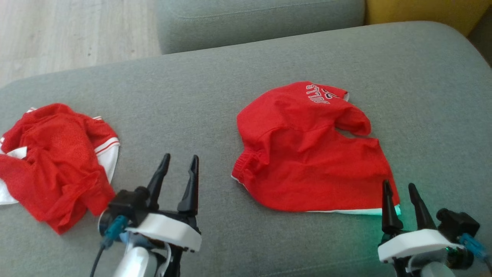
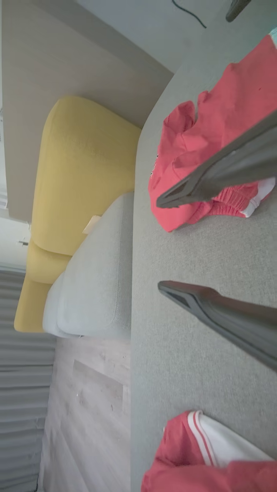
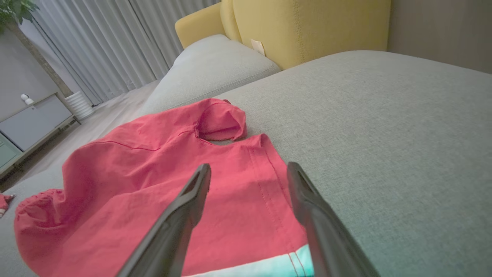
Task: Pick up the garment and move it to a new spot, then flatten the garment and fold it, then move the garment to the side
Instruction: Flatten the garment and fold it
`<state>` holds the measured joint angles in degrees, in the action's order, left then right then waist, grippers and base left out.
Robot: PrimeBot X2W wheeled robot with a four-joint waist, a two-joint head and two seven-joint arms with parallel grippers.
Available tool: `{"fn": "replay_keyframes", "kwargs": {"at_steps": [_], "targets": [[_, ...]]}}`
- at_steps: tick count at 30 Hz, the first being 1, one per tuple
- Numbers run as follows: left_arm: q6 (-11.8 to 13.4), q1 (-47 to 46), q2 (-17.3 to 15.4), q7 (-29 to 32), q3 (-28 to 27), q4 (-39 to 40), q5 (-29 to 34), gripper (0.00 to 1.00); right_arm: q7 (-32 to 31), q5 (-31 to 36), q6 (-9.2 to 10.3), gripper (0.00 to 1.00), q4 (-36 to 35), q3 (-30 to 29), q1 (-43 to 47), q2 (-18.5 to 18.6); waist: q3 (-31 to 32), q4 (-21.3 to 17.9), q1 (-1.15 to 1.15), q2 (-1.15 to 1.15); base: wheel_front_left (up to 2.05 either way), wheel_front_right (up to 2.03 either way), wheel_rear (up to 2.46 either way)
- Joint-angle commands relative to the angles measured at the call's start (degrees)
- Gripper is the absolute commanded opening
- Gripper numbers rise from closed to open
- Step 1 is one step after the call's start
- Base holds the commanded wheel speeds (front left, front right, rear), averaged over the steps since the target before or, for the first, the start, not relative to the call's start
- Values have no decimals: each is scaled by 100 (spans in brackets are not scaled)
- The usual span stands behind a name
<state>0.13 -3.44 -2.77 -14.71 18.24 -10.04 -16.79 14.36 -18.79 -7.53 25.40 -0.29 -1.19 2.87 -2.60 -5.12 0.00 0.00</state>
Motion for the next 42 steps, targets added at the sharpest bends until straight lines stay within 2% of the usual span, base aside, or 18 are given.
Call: {"fn": "replay_keyframes", "kwargs": {"at_steps": [1,8,13,24,42], "targets": [[-76,-158,-10,-29,-115,50,44,100,62,-45,4,100,-266,186,-157,3,-23,-53,0,0,0,0,0],[-434,-377,-25,-29,179,-795,602,100,62,-123,4,100,-411,202,-227,2,-162,-229,0,0,0,0,0],[-530,-674,-59,-29,385,-1365,891,100,62,-151,4,100,-437,233,-279,1,-280,-360,0,0,0,0,0],[-424,-1663,-81,-29,650,-2629,1404,100,63,-229,4,100,-551,263,-450,1,-625,-672,0,0,0,0,0],[-408,-1891,-52,-29,1006,-3055,1517,100,63,-264,4,100,-464,223,-503,1,-630,-665,0,0,0,0,0]]}}
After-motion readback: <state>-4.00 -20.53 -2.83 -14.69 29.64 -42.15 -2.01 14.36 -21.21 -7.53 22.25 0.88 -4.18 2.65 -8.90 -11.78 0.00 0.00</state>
